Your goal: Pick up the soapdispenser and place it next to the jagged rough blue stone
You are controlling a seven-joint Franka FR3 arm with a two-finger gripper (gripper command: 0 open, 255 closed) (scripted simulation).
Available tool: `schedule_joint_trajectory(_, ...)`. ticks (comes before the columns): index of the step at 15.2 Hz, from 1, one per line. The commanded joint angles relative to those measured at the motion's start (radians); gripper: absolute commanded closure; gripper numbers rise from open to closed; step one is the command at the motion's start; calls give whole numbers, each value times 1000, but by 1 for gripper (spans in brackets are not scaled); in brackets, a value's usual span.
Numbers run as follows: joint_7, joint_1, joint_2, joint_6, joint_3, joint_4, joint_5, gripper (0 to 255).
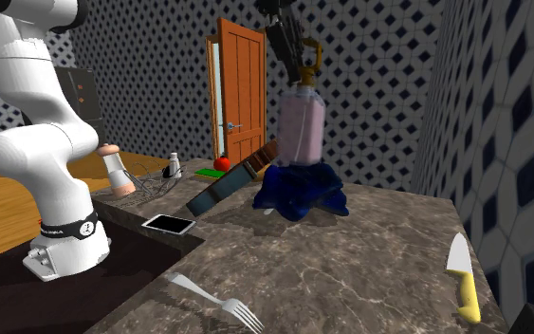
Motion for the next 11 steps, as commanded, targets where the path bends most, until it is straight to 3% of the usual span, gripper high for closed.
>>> schedule_joint_trajectory(1, -5, 0, -7, 28, 0, -34, 0, 255)
schedule_joint_trajectory(11, -28, 2, -21, 162, 3, -184, 8, 255)
